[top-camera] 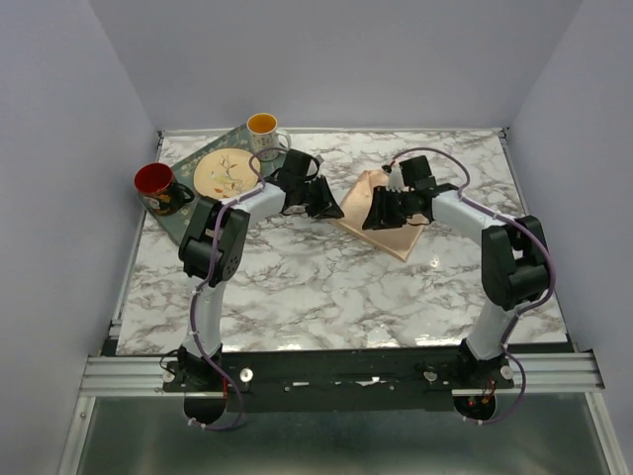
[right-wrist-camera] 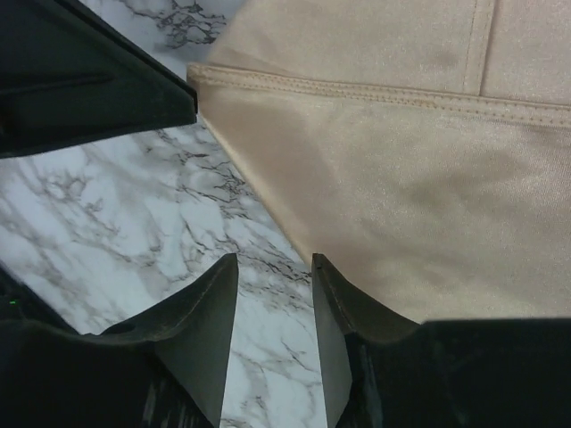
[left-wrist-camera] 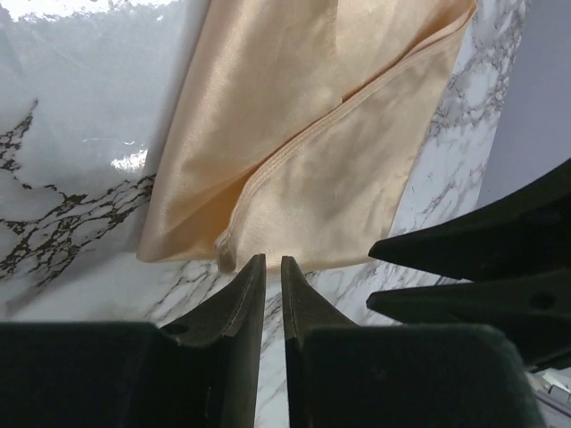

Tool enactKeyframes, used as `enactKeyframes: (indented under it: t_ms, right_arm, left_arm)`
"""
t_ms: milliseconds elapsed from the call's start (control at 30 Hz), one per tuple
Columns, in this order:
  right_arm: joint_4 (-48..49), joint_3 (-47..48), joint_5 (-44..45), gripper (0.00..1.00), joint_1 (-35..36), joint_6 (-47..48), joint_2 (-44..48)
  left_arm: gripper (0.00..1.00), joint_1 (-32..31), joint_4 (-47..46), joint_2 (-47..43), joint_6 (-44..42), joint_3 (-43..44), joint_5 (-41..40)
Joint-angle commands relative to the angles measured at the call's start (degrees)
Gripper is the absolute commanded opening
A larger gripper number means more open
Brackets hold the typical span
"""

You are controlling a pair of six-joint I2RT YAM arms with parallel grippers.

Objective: Fold the napkin, place the utensils inside, and roll it up
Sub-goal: Fold the napkin, then roll the napkin with the utensil

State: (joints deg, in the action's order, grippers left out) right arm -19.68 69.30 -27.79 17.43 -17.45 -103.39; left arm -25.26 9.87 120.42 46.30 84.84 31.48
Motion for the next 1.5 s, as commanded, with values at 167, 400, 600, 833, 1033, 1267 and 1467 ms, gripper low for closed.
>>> enactKeyframes:
  t_ms: [167, 400, 600, 833, 1033, 1267, 1467]
  right_arm:
    - [-7.74, 3.91, 27.25, 0.57, 12.61, 17.00, 0.47]
    - [-8.18, 5.50, 42.02, 0.64, 17.98, 28.43, -1.02]
    - [-8.35, 5.23, 41.86, 0.65, 19.66, 32.57, -1.46]
    - [-8.79, 5.85, 44.23, 0.64, 21.24, 34.68, -3.74]
    - [-10.02, 7.34, 43.09, 0.58, 21.50, 35.03, -5.41]
    - [-10.64, 7.87, 40.98, 0.49, 21.42, 35.12, -6.91]
    - [-10.38, 7.61, 40.45, 0.47, 21.42, 35.91, -7.70]
  left_arm:
    - [0.21, 0.03, 3.05, 3.59, -3.24, 3.93, -2.30]
    - [0.20, 1.00, 5.16, 4.48, -4.21, 4.82, -4.15]
    - [0.29, 3.72, 5.51, -2.98, -4.37, 3.75, -7.04]
    - [0.35, 4.78, 7.10, -10.37, -3.94, 2.37, -5.56]
    - [0.35, 4.87, 4.99, -13.19, -3.50, -1.25, -4.50]
    - [0.35, 4.87, 2.97, -14.86, -2.62, -4.33, -3.18]
    - [0.34, 5.22, 2.26, -16.45, -1.83, -5.21, -3.36]
